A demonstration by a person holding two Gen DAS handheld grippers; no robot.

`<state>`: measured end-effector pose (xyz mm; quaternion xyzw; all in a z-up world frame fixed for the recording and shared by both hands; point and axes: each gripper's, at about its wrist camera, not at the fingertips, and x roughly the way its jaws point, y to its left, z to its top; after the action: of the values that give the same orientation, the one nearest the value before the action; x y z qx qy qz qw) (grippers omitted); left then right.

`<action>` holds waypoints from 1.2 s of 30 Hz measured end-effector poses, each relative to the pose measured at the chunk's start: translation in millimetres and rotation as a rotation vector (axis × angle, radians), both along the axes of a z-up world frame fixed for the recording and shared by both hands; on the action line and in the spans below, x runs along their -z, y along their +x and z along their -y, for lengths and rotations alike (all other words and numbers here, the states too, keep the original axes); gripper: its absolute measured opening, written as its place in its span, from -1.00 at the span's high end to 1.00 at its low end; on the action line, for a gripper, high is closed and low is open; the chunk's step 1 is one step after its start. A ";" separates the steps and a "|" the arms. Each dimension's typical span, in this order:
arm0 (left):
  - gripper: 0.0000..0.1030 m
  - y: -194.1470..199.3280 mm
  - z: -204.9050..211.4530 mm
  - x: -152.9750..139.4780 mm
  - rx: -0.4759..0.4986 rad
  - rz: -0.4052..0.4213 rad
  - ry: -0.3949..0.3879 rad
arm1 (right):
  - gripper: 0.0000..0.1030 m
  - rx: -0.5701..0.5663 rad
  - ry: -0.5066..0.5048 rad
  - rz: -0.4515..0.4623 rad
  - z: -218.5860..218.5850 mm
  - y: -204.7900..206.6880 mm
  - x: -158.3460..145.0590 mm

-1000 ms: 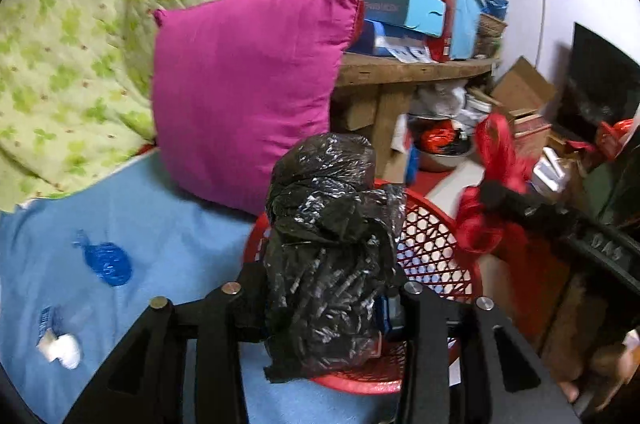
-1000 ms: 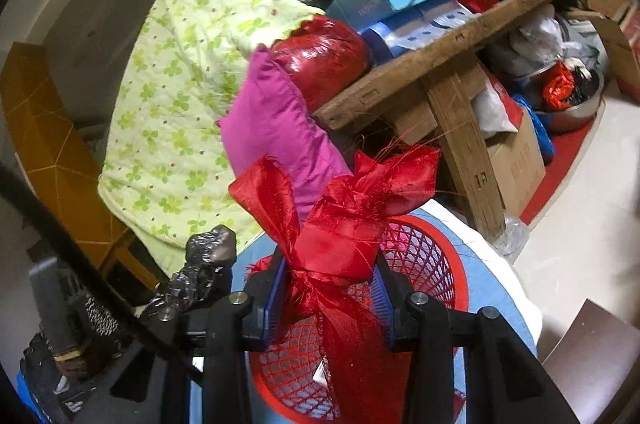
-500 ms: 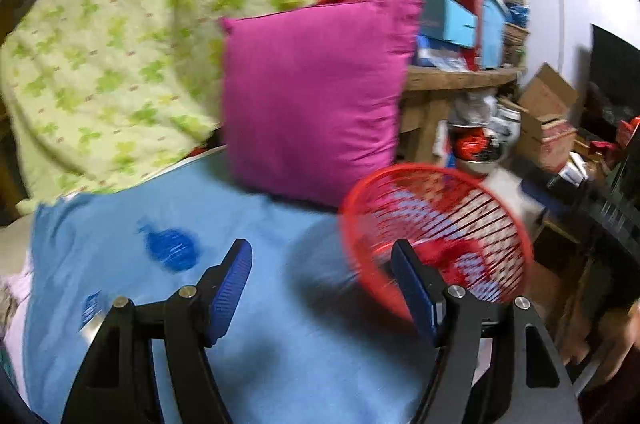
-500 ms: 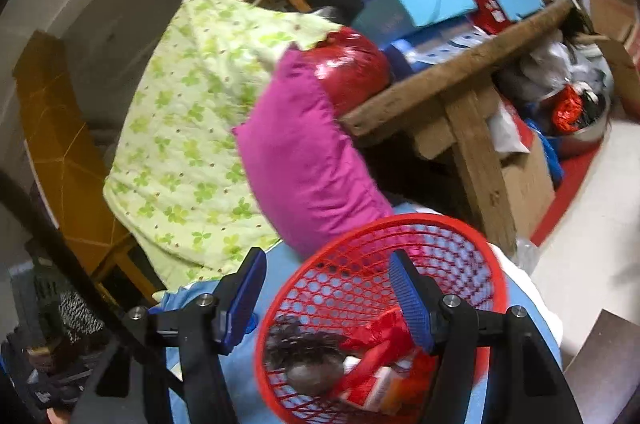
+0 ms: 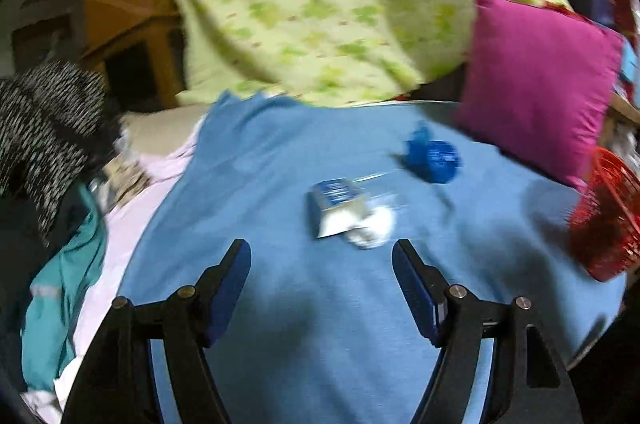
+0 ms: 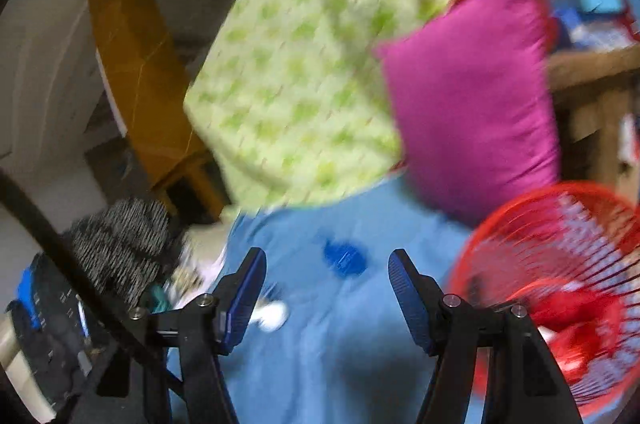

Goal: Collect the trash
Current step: 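Grasp the toothpaste carton with the left tool while the right tool grasps the blue wrapper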

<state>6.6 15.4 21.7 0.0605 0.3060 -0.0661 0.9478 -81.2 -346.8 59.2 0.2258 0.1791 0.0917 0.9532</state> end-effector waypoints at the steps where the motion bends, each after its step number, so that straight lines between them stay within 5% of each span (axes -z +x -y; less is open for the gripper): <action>1: -0.43 2.9 -7.5 3.9 -0.012 -0.005 -0.007 | -0.32 -0.039 0.000 -0.049 -12.8 15.4 6.1; 9: -0.44 48.1 -27.3 23.8 -0.039 -0.071 -0.123 | -0.32 -0.100 -0.063 -0.270 -66.9 115.6 60.4; 22: -0.48 170.4 18.2 65.1 0.007 -0.202 -0.229 | -0.32 -0.069 -0.109 -0.309 -54.8 271.2 102.6; 31: -0.47 195.5 15.9 97.8 0.036 -0.315 -0.284 | -0.32 -0.150 -0.074 -0.442 -57.3 334.8 144.3; 36: -0.31 194.7 7.1 102.1 0.037 -0.340 -0.316 | -0.08 -0.158 -0.072 -0.442 -66.1 334.0 148.7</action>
<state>201.3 8.3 -80.4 -0.0951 0.4459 -0.1400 0.8789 252.7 -280.7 -89.5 0.1916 0.4037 0.1077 0.8881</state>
